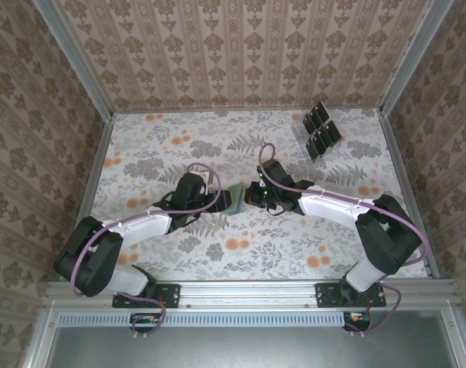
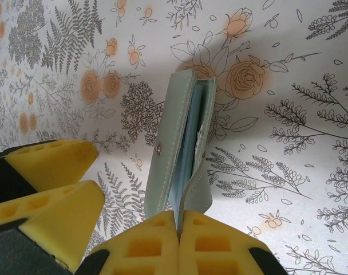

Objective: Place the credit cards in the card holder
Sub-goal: Open the card holder at the center of the table.

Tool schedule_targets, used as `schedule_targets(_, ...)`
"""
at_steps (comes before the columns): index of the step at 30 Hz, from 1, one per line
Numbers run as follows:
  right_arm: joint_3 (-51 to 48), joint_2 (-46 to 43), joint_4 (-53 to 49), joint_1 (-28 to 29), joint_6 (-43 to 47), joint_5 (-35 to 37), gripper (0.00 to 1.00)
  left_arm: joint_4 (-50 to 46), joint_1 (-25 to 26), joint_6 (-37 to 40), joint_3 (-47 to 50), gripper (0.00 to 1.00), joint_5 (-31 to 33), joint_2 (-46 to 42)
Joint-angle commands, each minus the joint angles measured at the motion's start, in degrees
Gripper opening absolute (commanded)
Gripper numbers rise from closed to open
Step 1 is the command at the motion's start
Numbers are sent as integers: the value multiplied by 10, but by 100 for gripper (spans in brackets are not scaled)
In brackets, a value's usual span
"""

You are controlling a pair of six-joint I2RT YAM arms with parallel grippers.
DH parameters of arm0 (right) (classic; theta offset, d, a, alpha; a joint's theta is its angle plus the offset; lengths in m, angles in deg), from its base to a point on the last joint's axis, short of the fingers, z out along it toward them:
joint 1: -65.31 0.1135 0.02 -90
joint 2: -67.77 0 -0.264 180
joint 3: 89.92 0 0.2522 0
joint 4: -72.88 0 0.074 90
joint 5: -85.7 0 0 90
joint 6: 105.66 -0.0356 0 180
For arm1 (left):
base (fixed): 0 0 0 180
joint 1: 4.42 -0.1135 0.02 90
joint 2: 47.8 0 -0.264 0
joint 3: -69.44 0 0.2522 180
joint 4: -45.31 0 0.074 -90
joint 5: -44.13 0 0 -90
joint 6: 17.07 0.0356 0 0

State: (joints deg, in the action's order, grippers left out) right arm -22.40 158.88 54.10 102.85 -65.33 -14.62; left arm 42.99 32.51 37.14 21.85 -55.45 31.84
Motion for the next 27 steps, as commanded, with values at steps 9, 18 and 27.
schedule_targets(9, 23, -15, -14, 2, -2, -2, 0, 3, 18, 20, -27, 73, 10, 10)
schedule_targets(18, 20, -22, -8, 3, -10, -5, 0, 7, 22, 23, -33, 73, 8, 25)
schedule_targets(27, 20, -24, -4, 4, -15, -8, 0, 19, 29, 22, -37, 74, 8, 43)
